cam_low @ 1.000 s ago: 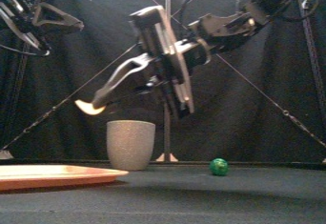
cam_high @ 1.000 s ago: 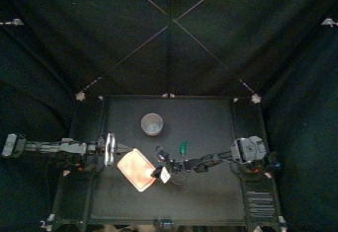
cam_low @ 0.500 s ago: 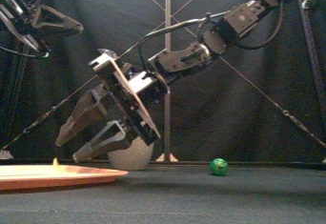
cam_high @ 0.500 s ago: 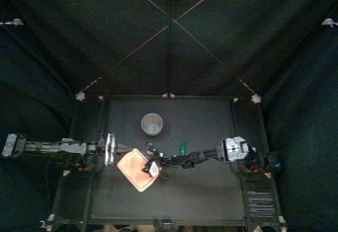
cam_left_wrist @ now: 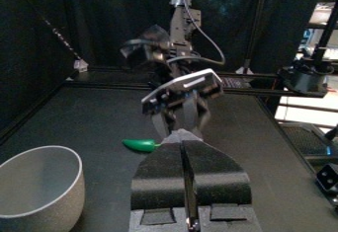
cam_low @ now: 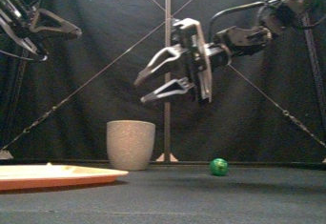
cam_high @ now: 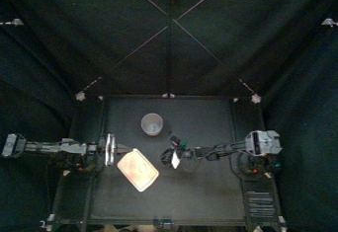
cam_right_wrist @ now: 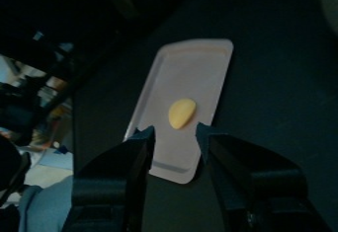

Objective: Pick the chip then place it on the pink plate
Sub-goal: Drop chip on the pink plate and return to neutral

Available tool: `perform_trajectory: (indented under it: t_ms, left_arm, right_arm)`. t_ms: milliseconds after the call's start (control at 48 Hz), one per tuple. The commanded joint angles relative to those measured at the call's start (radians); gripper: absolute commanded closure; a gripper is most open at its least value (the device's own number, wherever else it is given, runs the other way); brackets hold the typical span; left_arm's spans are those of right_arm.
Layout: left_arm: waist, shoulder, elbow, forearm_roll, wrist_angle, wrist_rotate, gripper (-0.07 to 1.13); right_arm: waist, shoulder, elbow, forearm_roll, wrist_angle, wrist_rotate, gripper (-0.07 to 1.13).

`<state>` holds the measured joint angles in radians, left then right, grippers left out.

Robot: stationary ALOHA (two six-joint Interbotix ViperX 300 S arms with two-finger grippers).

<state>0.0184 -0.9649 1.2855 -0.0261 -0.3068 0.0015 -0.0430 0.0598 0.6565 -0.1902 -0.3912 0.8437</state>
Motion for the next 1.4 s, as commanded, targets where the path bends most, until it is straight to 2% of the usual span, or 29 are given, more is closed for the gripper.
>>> perform_trajectory:
  t_ms: [21, 229, 375, 458, 1062, 1396]
  left_arm:
    - [-0.002, 0.005, -0.012, 0.002, -0.009, 0.002, 1.04]
    - [0.002, 0.005, -0.005, 0.006, -0.006, 0.003, 1.04]
    - [0.0, 0.005, 0.008, 0.023, -0.006, 0.002, 1.04]
    - [0.0, 0.005, 0.011, 0.023, -0.006, 0.002, 1.04]
    - [0.003, 0.003, 0.038, 0.018, -0.005, -0.002, 1.04]
    - [0.002, 0.005, 0.037, 0.018, -0.005, 0.0, 1.04]
  right_arm:
    - [-0.009, -0.135, 0.101, -0.017, -0.103, -0.031, 0.27]
    - [-0.009, -0.324, 0.278, -0.104, -0.163, -0.117, 0.27]
    - [-0.003, -0.443, 0.367, -0.262, -0.158, -0.201, 0.27]
    - [0.006, -0.488, 0.385, -0.31, -0.166, -0.213, 0.27]
    - [0.025, -0.535, 0.308, -0.356, -0.189, -0.23, 0.27]
    - [0.025, -0.623, 0.367, -0.39, -0.189, -0.229, 0.27]
